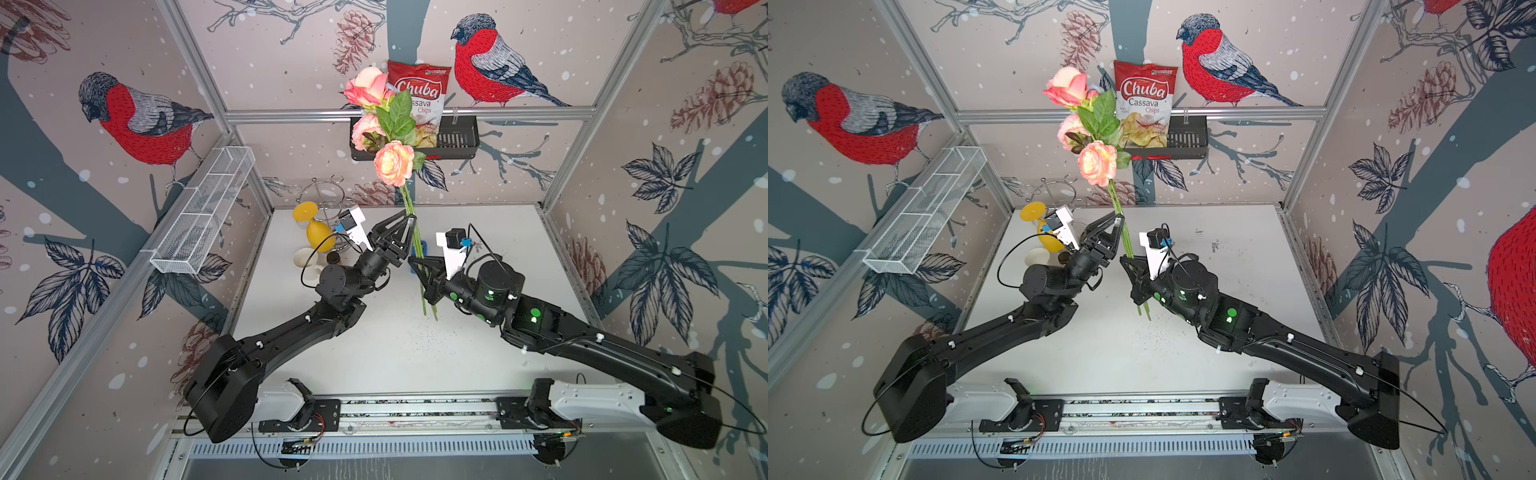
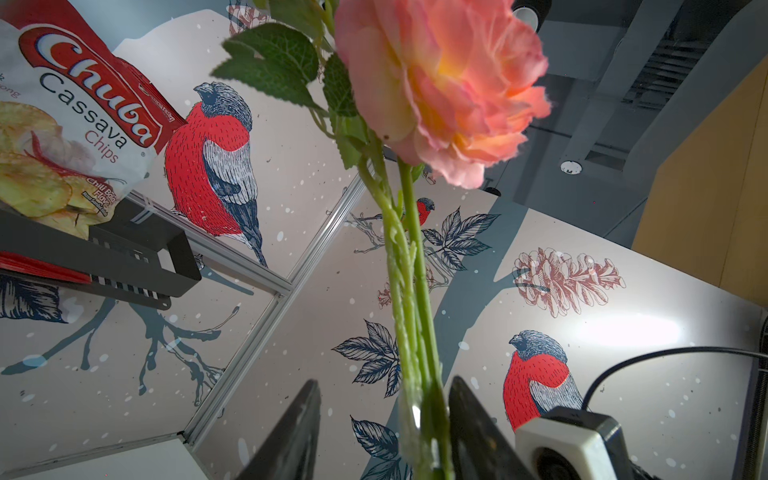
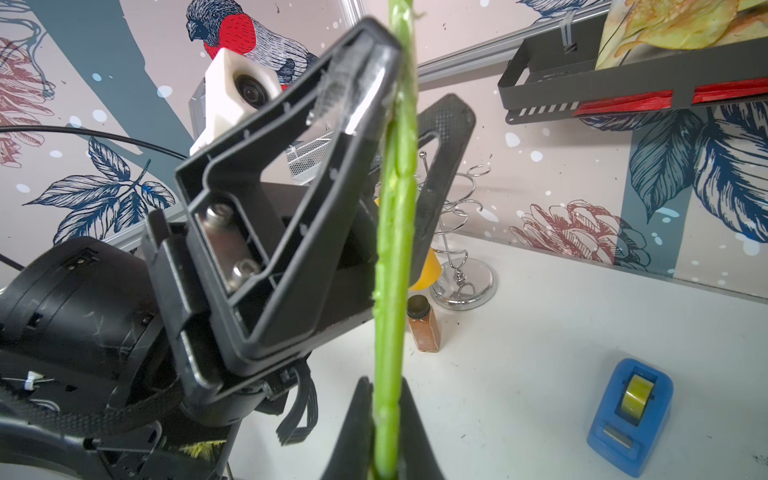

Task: Wrap bouquets with tape
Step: Wrap the tape around the bouquet.

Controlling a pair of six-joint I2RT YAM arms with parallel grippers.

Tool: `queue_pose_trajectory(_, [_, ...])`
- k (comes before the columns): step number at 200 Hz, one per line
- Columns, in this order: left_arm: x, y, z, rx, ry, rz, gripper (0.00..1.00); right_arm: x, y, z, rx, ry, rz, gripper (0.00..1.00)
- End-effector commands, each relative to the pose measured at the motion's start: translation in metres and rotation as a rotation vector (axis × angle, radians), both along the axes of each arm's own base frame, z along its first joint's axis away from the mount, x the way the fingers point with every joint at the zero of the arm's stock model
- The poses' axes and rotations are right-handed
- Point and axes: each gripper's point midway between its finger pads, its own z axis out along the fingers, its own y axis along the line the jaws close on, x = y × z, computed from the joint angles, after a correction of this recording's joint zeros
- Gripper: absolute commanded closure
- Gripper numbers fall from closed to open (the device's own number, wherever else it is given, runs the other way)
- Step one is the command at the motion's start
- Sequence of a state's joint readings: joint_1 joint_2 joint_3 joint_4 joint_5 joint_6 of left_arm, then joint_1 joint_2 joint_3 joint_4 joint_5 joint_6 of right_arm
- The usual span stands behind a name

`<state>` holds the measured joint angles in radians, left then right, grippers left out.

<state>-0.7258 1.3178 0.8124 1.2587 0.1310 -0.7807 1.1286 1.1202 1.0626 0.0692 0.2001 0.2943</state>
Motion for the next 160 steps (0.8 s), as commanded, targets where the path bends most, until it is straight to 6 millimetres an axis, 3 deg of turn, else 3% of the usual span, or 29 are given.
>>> queue_pose_trajectory(1, [-0.006,0.005,0.014,-0.034,-0.04,0.006,0.52,0.006,0.001,0.002,-0.003,-0.002,-0.031,1.0])
queue_pose_trajectory(33, [0.003,0.007,0.013,-0.01,-0.002,0.053,0.63,0.012,0.004,-0.013,-0.058,-0.005,-0.073,1.0])
queue_pose_trajectory(53, [0.007,0.006,0.01,0.018,0.021,0.069,0.77,0.015,0.002,-0.015,-0.073,-0.017,-0.104,1.0])
queue_pose_trajectory(78, [0.015,0.003,0.002,0.051,0.066,0.084,0.86,0.021,0.0,-0.015,-0.086,-0.03,-0.146,1.0])
queue_pose_trajectory(94, [0.02,-0.002,-0.004,0.08,0.097,0.085,0.86,0.025,0.0,-0.019,-0.116,-0.041,-0.192,1.0])
queue_pose_trajectory(116, [0.025,-0.006,-0.008,0.105,0.122,0.091,0.74,0.031,0.001,-0.025,-0.171,-0.051,-0.254,1.0])
queue_pose_trajectory(137, [0.029,-0.005,-0.012,0.118,0.145,0.12,0.72,0.032,0.0,-0.022,-0.172,-0.059,-0.277,1.0])
queue_pose_trajectory(160, [0.03,-0.004,-0.016,0.116,0.153,0.124,0.93,0.03,0.002,-0.019,-0.158,-0.065,-0.268,1.0])
